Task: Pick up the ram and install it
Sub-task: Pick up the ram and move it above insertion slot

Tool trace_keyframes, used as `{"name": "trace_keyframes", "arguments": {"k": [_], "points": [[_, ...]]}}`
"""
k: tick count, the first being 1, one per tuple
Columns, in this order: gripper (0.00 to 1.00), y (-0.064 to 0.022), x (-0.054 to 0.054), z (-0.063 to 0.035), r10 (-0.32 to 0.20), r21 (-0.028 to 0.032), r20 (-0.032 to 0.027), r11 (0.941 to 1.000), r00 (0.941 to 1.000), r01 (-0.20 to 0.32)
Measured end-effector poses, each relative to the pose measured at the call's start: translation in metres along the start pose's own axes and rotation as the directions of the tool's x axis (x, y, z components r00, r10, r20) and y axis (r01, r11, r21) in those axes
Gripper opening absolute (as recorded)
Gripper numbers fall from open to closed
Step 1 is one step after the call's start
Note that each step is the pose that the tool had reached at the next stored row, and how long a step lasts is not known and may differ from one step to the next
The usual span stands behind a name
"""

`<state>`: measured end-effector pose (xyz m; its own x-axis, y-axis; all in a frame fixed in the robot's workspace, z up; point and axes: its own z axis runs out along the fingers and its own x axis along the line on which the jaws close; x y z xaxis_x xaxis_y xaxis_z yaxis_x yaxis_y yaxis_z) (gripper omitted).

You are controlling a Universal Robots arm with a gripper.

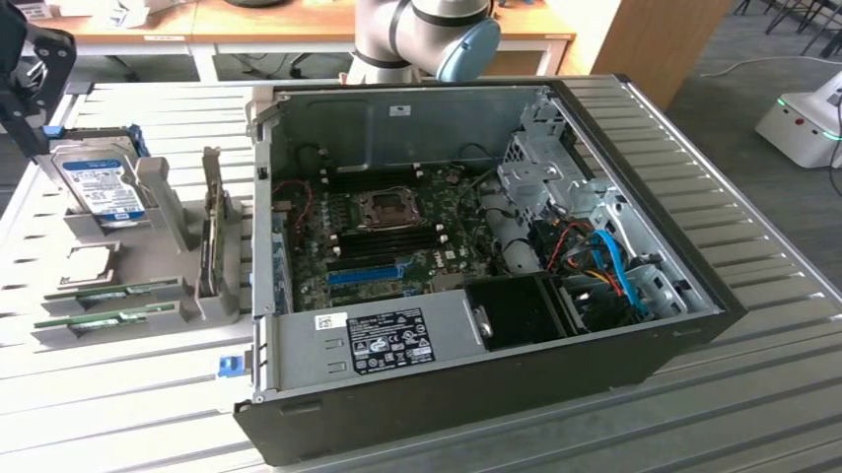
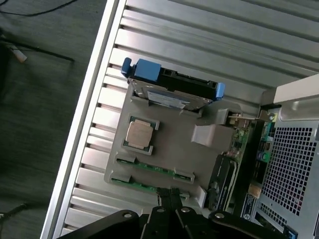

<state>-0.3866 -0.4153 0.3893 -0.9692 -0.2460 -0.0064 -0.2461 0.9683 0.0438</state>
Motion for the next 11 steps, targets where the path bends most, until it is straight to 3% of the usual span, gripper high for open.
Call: {"name": "trace_keyframes", "arguments": {"k": [5,11], "points": [[0.11,0.0,0.0,0.0,-0.071,-0.0005,-0.0031,0.9974,0.9974,0.071],[0.11,0.0,0.0,0.0,-0.148,-0.0014,-0.0064,0.989,0.9889,0.148]]}}
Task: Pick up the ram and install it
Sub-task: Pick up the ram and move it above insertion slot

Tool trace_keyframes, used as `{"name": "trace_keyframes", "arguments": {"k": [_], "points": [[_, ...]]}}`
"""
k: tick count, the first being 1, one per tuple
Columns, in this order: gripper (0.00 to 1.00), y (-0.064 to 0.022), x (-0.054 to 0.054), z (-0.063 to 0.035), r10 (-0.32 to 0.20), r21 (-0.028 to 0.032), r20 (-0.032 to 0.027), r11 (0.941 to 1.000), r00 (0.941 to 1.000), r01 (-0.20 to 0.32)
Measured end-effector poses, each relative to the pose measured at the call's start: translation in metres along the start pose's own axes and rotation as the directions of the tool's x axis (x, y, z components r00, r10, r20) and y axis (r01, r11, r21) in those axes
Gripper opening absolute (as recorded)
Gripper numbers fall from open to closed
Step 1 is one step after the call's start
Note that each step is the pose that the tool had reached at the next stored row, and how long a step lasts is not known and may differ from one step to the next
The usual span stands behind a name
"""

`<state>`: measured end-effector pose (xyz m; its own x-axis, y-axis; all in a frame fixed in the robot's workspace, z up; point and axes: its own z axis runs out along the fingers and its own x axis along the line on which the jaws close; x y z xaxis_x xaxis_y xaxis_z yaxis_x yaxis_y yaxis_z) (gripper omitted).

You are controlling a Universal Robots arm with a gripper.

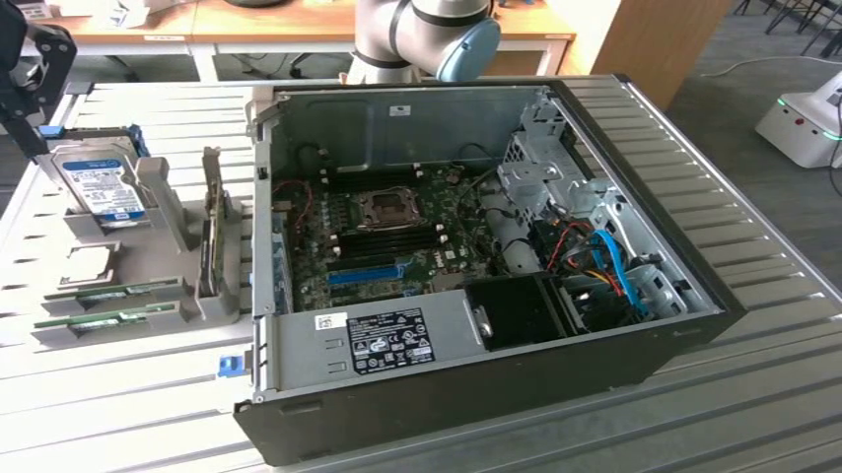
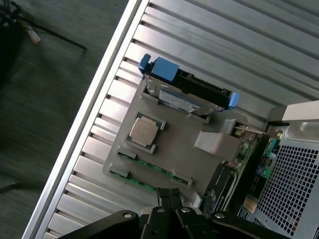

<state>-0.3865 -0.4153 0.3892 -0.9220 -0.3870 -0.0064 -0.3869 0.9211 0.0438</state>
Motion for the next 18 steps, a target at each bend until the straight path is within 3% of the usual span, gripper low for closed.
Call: {"name": "trace_keyframes", "arguments": {"k": [7,18], "points": [[0.11,0.0,0.0,0.0,-0.098,-0.0009,-0.0043,0.9951,0.9951,0.098],[0.11,0.0,0.0,0.0,-0.234,-0.0026,-0.0102,0.9723,0.9722,0.234]]}}
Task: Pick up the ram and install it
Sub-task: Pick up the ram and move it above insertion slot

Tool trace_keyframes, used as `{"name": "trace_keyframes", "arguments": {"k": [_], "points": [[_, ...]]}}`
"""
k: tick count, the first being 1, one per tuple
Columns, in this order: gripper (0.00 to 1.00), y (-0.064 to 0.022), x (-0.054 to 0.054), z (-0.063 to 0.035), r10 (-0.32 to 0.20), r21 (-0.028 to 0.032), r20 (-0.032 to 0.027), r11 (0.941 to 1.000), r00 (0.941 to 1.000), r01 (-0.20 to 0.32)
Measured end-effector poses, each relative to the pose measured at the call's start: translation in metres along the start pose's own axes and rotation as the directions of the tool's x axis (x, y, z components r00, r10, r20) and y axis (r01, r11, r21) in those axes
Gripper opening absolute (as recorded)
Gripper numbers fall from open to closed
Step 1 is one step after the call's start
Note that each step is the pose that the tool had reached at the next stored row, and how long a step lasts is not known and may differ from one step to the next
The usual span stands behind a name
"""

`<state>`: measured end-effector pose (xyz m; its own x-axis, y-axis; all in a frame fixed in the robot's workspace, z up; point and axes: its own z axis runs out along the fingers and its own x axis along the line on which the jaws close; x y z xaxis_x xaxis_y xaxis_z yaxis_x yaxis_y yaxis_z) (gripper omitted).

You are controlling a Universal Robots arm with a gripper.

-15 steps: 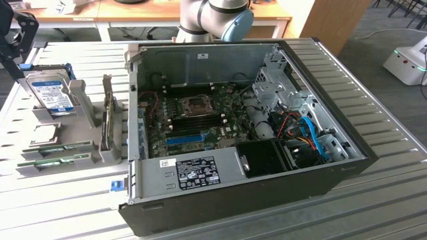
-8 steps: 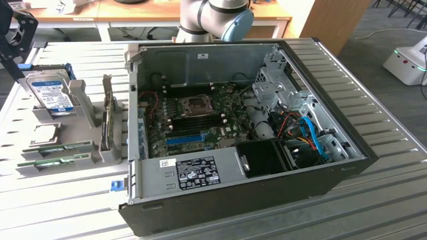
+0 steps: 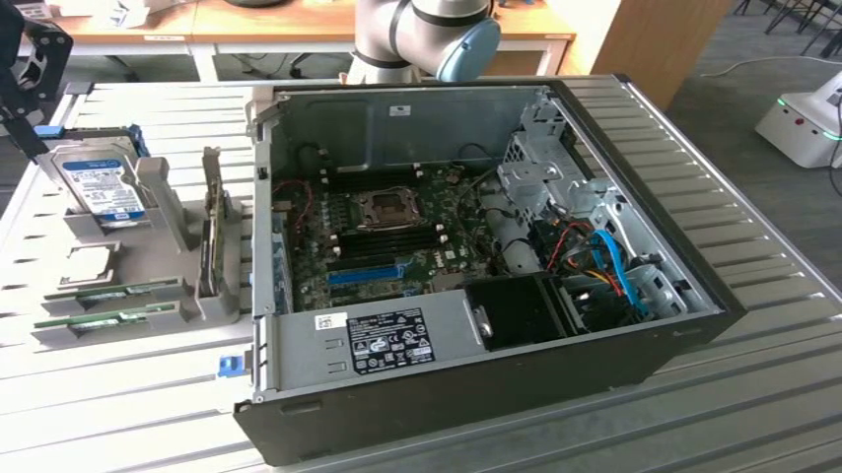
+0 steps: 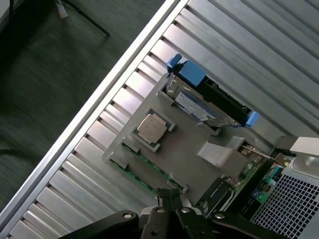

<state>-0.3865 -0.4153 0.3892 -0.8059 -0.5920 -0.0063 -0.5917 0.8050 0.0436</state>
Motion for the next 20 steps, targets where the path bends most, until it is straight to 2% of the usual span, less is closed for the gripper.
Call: {"name": "trace_keyframes", "arguments": {"k": [5,10,15,20], "points": [[0.11,0.0,0.0,0.0,-0.061,-0.0004,-0.0028,0.9981,0.9981,0.061],[0.11,0.0,0.0001,0.0,-0.122,-0.0006,-0.0057,0.9925,0.9925,0.122],[0.11,0.0001,0.0001,0.0,-0.187,-0.0012,-0.0089,0.9823,0.9823,0.187],[0.11,0.0001,0.0002,0.0,-0.25,-0.0017,-0.0119,0.9684,0.9683,0.25]]}}
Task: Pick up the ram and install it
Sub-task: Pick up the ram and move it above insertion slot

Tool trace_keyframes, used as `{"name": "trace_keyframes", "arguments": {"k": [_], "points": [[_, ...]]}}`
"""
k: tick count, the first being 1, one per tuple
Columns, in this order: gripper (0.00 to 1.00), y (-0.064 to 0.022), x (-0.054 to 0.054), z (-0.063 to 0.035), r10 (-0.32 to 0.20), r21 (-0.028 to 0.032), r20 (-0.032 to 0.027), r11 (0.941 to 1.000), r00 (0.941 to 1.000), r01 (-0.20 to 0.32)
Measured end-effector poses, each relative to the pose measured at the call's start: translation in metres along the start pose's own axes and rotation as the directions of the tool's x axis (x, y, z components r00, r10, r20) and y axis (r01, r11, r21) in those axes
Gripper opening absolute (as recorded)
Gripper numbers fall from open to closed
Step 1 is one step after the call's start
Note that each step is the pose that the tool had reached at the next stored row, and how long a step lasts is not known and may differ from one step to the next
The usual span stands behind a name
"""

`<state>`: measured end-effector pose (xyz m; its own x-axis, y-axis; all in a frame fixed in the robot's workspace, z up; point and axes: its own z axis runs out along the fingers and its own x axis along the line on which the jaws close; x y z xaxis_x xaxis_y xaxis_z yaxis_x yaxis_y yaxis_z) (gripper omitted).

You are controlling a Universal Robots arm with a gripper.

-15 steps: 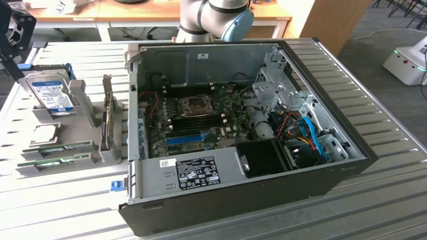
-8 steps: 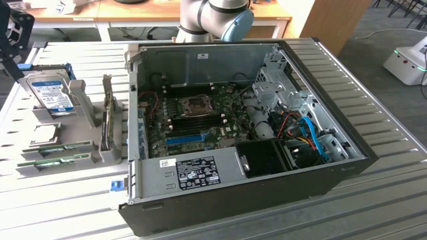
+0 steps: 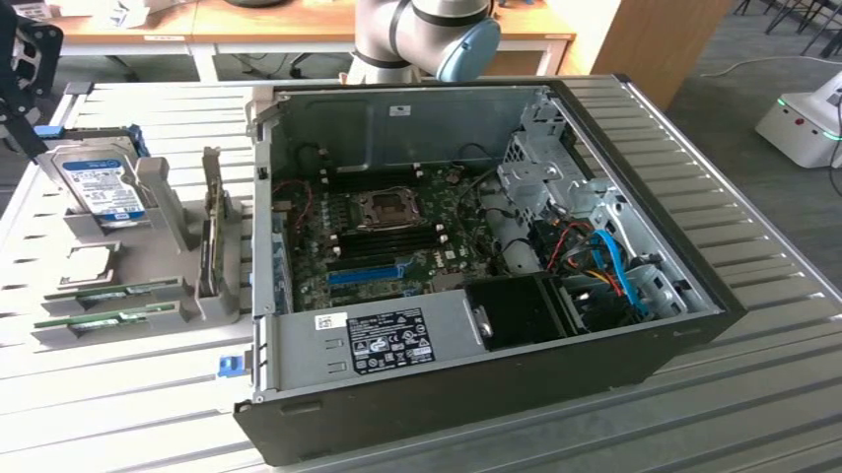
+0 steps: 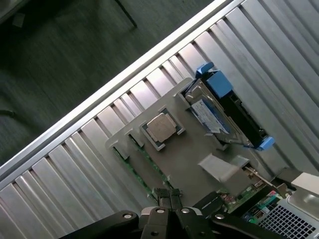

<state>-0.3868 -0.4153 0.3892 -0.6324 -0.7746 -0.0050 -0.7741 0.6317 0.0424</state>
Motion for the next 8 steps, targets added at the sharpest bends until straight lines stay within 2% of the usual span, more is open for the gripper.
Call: {"name": "trace_keyframes", "arguments": {"k": [4,8], "points": [[0.11,0.0001,0.0001,0.0,-0.051,-0.0001,-0.0024,0.9987,0.9987,0.051],[0.11,0.0001,0.0001,0.0,-0.108,-0.0004,-0.0049,0.9941,0.9941,0.108]]}}
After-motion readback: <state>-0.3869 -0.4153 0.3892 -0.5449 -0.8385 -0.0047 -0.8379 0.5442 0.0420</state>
